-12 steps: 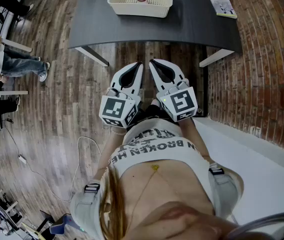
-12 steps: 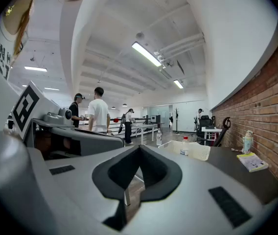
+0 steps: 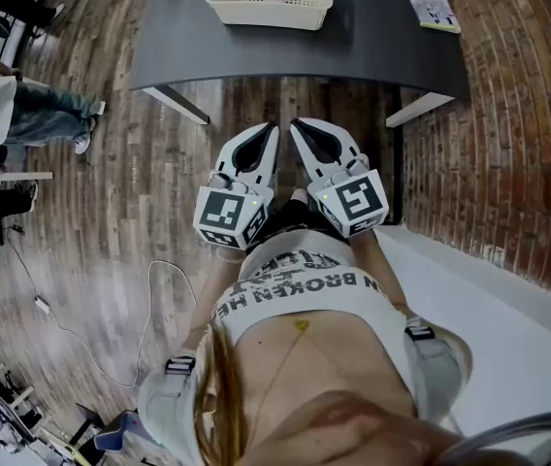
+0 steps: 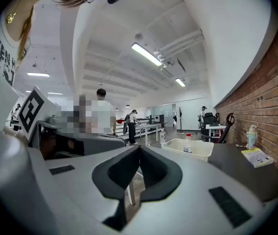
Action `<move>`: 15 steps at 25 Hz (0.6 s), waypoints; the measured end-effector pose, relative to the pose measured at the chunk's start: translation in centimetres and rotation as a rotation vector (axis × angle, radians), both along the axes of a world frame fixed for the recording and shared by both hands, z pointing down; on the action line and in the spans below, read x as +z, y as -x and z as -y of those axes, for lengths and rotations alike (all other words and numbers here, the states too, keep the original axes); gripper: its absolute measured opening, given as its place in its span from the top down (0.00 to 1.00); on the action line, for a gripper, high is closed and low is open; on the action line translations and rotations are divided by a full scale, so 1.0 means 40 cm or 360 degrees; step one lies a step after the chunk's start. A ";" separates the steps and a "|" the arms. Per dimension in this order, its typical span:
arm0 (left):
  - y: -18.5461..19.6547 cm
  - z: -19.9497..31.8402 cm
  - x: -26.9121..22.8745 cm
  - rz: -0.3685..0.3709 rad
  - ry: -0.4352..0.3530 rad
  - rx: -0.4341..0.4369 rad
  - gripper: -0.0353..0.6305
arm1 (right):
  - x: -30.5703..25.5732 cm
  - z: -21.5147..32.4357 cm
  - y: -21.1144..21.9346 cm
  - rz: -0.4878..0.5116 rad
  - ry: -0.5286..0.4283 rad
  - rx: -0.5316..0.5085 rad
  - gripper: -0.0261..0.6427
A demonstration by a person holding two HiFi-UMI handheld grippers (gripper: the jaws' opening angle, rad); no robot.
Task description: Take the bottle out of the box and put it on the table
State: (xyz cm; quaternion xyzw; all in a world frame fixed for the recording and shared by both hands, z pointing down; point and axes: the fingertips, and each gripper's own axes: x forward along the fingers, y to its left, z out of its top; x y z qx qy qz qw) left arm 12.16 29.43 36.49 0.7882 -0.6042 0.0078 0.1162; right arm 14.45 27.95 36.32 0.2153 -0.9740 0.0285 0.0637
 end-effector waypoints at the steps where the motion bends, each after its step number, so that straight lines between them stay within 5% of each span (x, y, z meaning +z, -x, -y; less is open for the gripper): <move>1: -0.001 0.000 0.005 0.0004 0.0011 -0.0008 0.95 | 0.002 0.003 -0.004 0.0002 -0.0005 0.0003 0.95; 15: 0.082 0.106 0.019 -0.0030 0.0035 0.0061 0.95 | 0.010 0.118 0.072 -0.0026 -0.0002 0.0077 0.95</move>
